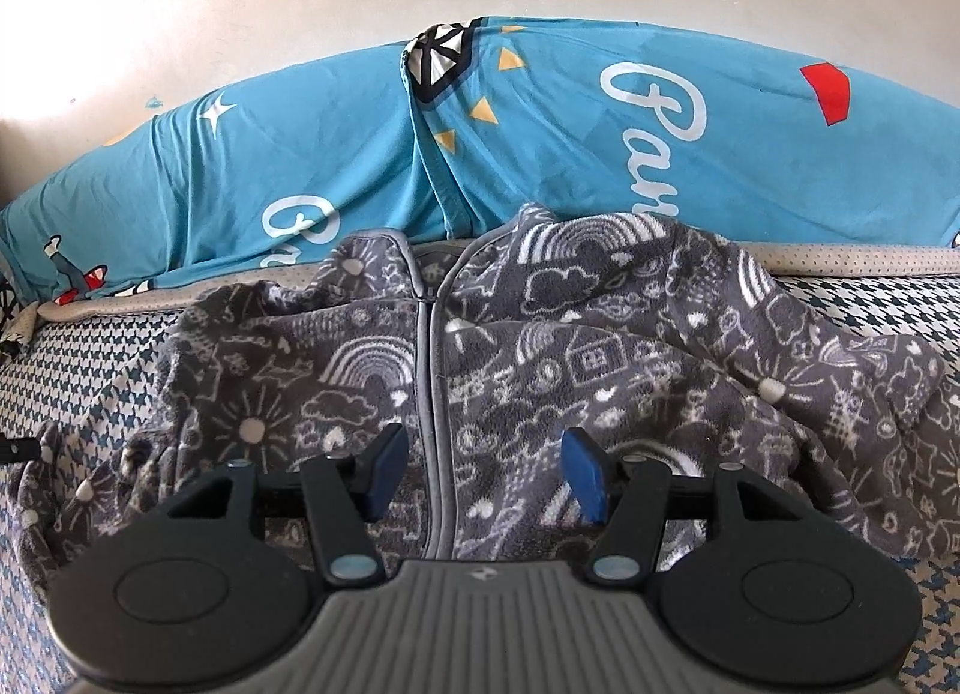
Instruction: Fold clothes
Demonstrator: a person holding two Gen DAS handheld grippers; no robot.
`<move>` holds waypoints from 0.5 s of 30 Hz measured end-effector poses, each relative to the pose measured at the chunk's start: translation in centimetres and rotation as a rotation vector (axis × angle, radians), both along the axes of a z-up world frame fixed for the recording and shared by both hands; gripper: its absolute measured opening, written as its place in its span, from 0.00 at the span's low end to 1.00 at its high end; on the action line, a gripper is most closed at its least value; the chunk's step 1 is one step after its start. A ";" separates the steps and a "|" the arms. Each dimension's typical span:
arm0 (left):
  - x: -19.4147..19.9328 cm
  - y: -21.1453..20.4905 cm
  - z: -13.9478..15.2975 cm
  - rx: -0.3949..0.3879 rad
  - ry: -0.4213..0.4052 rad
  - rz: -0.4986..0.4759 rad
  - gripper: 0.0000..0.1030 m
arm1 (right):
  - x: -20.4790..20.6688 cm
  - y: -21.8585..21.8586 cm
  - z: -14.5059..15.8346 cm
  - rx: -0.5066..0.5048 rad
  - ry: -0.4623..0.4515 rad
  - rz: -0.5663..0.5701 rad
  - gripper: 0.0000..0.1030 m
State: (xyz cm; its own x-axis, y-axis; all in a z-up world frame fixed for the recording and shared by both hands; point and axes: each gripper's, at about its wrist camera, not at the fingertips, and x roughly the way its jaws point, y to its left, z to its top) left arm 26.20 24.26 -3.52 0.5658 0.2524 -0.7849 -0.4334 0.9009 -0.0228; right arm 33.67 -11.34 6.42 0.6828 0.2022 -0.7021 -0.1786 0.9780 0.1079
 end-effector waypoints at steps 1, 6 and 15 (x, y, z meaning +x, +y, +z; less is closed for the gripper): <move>0.1 0.0 -0.4 -0.012 0.012 -0.005 1.00 | 0.0 0.0 0.0 -0.001 -0.001 0.001 0.54; 0.4 -1.3 -1.5 0.013 0.032 -0.040 0.88 | 0.0 -0.1 0.1 -0.004 -0.003 0.001 0.54; -1.8 -3.9 -0.2 0.117 -0.060 -0.123 0.21 | 0.0 -0.5 0.4 0.001 -0.022 -0.003 0.54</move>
State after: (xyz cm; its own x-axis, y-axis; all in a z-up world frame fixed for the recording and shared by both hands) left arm 24.45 20.31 -3.74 0.6429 0.2660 -0.7183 -0.3210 0.9450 0.0626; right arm 33.67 -11.82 6.80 0.6985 0.2011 -0.6868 -0.1782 0.9783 0.1053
